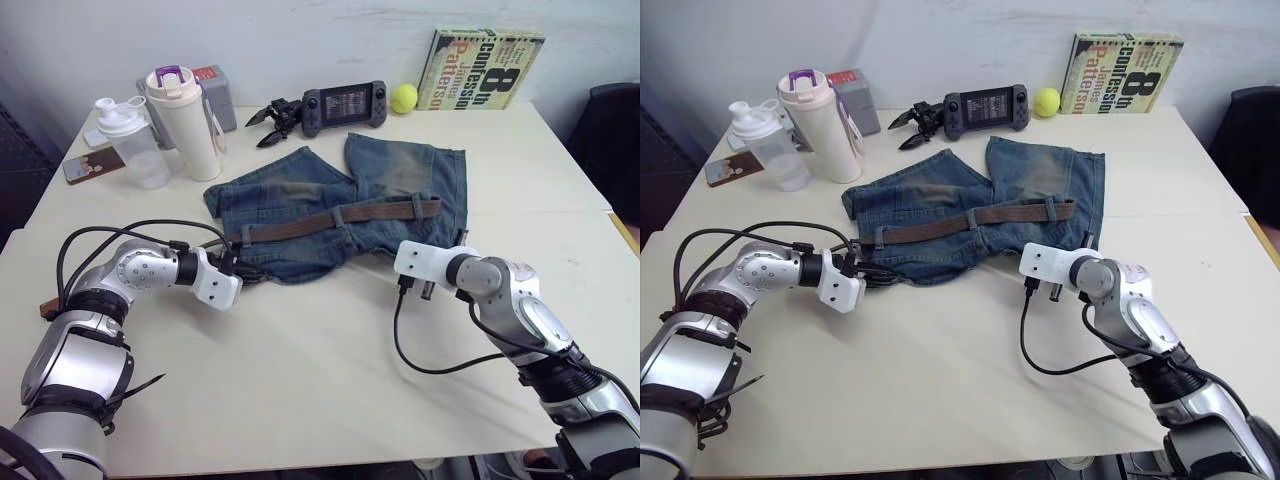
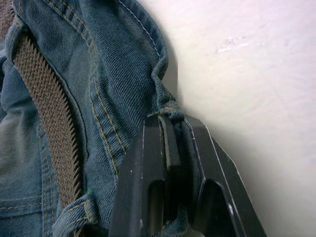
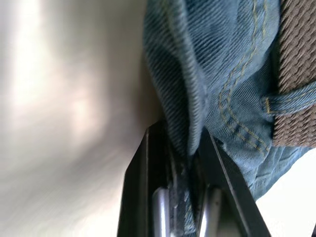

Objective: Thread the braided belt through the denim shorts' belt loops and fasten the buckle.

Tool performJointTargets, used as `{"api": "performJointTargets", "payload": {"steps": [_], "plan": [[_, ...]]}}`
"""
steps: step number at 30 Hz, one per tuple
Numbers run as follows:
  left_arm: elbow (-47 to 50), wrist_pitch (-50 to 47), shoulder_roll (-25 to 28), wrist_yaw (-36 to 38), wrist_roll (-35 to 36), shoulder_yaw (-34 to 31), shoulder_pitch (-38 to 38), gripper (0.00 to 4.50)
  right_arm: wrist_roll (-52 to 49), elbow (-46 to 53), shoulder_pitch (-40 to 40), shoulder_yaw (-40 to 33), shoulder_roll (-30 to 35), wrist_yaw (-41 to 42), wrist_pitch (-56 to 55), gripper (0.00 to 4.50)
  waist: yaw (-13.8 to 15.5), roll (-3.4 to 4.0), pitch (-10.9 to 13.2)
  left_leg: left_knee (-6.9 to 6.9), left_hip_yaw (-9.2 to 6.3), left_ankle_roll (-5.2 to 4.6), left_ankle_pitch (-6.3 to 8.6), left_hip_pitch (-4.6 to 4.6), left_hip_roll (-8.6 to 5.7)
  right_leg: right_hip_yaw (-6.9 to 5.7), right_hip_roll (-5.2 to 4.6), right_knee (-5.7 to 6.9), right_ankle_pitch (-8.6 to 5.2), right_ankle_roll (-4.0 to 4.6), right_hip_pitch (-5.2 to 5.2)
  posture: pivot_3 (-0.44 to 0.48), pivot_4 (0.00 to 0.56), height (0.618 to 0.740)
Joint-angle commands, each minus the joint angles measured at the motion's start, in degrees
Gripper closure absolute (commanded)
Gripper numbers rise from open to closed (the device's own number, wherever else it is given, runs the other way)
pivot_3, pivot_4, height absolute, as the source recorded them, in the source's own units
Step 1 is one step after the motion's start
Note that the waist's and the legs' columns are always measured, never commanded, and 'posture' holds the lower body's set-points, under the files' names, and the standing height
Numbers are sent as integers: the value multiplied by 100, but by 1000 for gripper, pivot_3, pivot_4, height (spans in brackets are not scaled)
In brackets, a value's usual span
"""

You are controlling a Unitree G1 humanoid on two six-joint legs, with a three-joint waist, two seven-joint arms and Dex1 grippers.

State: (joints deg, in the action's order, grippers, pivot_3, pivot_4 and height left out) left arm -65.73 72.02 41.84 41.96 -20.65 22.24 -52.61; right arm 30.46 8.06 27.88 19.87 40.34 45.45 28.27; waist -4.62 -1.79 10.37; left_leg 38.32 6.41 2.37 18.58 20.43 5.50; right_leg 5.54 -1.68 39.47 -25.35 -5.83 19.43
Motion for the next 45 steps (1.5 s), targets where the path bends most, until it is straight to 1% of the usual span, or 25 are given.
{"api": "performJointTargets", "payload": {"steps": [1,7,8,9,10,12,13,15,16,17,18,20,21,22,23,25,27,29,30,33,37,38,40,42,45], "plan": [[-150,94,262,-179,-521,198,-51,4500,-83,218,-368,166,193,555,177,4476,-3,-3,-2,-2,3,0,0,0,1,-29,-9,2,0,1,6,0,150,739],[-244,207,269,-339,-559,211,-152,4500,-7,101,-339,186,218,559,69,4476,-17,-7,-5,-6,11,2,0,-4,4,-56,-11,5,3,6,12,0,150,739],[-260,238,252,-260,-443,176,-142,3598,-14,102,-338,172,214,563,69,4500,-17,-11,-7,-6,11,2,1,-4,4,-57,-11,5,3,6,12,0,150,739],[-275,268,221,-106,-227,116,-110,3416,-55,134,-346,131,193,578,95,4500,-17,-15,-9,-6,12,2,0,-4,5,-60,-11,5,3,6,12,0,150,739],[-279,302,208,27,-70,90,-75,3069,-84,173,-357,94,184,595,113,4500,-17,-15,-10,-6,13,2,0,-4,5,-62,-11,5,3,6,12,0,150,739],[-218,413,243,142,54,105,-13,2165,-120,257,-397,28,218,633,103,4500,-17,-15,-10,-7,17,2,0,-4,5,-66,-11,5,3,6,14,0,150,739],[-191,443,257,176,92,109,6,1843,-131,286,-416,3,232,647,95,4500,-14,-15,-9,-7,17,2,0,-4,5,-69,-11,5,3,6,15,0,150,739],[51,488,341,440,658,12,122,1111,-401,673,-579,-265,311,880,267,4500,-12,-15,-9,-8,18,2,1,-4,4,-69,-20,4,3,6,16,0,150,739],[222,415,378,666,1042,-26,203,886,-560,870,-652,-408,344,1007,358,4500,-9,-15,-9,-9,19,2,1,-4,4,-72,-23,4,3,6,18,0,150,739],[407,312,414,874,1375,-50,280,329,-688,1023,-714,-544,365,1081,423,4075,-6,-16,-9,-12,22,3,1,-3,3,-74,-26,4,3,6,20,0,150,739],[605,186,461,1069,1657,-54,358,313,-807,1143,-745,-671,376,1158,530,3623,-10,-15,-9,-15,23,3,1,-3,2,-80,-30,3,3,6,23,0,150,739],[1246,-305,589,1597,2408,-88,581,313,-1181,1400,-714,-1031,339,1343,883,3023,-15,-14,-8,-15,24,7,4,-2,3,-134,-49,4,3,6,28,0,150,739],[1639,-755,630,1902,2863,-182,690,313,-1412,1493,-603,-1269,341,1470,1138,2288,-19,-11,-6,-16,25,7,4,-1,2,-172,-62,4,3,6,31,0,150,739],[2039,-1351,696,2258,3300,-288,753,313,-1676,1507,-362,-1561,419,1649,1394,1929,-24,-8,-3,-18,24,7,4,-1,2,-197,-71,5,4,8,31,0,150,739],[2300,-1948,729,2566,3627,-411,743,313,-1912,1425,-48,-1820,496,1788,1659,1690,-29,-4,1,-19,24,8,5,0,3,-205,-73,5,6,11,32,0,150,739],[2531,-2759,757,2953,3978,-560,664,313,-2159,1205,385,-2044,646,1944,1900,685,-30,4,15,-18,24,7,6,4,2,-209,-74,6,8,15,35,0,150,739],[2278,-3907,568,3236,4219,-745,330,313,-2226,448,1126,-2063,574,1791,2126,53,-28,15,39,-12,21,8,6,11,1,-210,-74,10,11,21,38,0,150,739],[2139,-4661,454,3312,4337,-845,120,313,-2282,-38,1571,-2030,507,1661,2263,19,-35,32,50,8,21,7,5,41,-5,-213,-74,23,15,27,66,0,150,739],[2190,-4975,440,3337,4353,-902,89,313,-2346,-168,1699,-2003,507,1636,2335,19,-33,32,50,57,11,7,6,88,0,-225,-64,39,15,28,108,0,150,739],[1178,-6030,148,3442,3982,-1031,-475,313,-2599,-1611,2600,-2000,145,1323,2615,19,-56,32,50,74,17,1,9,97,-4,-233,-67,42,15,28,119,0,150,739],[235,-7186,-243,3367,3682,-1203,-1034,313,-2803,-2972,3128,-1866,-131,1173,2389,19,-96,31,50,72,30,-3,11,122,-14,-241,-75,57,15,27,163,0,150,739],[110,-7361,-294,3388,3611,-1243,-1110,313,-2848,-3178,3210,-1834,-169,1160,2345,19,-124,31,50,75,30,-3,11,134,-14,-246,-76,62,15,27,180,0,150,739],[-232,-7724,-450,3199,3433,-1320,-1212,313,-2884,-3678,3381,-1724,-294,1120,2200,19,-192,31,50,87,28,-3,11,191,-15,-255,-80,114,16,27,240,0,150,739],[-496,-7946,-539,3106,3217,-1325,-1206,313,-2975,-3997,3458,-1637,-379,1239,2126,19,-244,31,50,89,29,-3,11,196,-19,-268,-88,135,16,27,259,0,150,739],[-666,-7900,-591,2942,2852,-1264,-1084,313,-3099,-4249,3521,-1556,-439,1377,2099,19,-332,31,50,87,28,-3,11,198,-21,-284,-94,151,16,27,275,0,150,739]]}}
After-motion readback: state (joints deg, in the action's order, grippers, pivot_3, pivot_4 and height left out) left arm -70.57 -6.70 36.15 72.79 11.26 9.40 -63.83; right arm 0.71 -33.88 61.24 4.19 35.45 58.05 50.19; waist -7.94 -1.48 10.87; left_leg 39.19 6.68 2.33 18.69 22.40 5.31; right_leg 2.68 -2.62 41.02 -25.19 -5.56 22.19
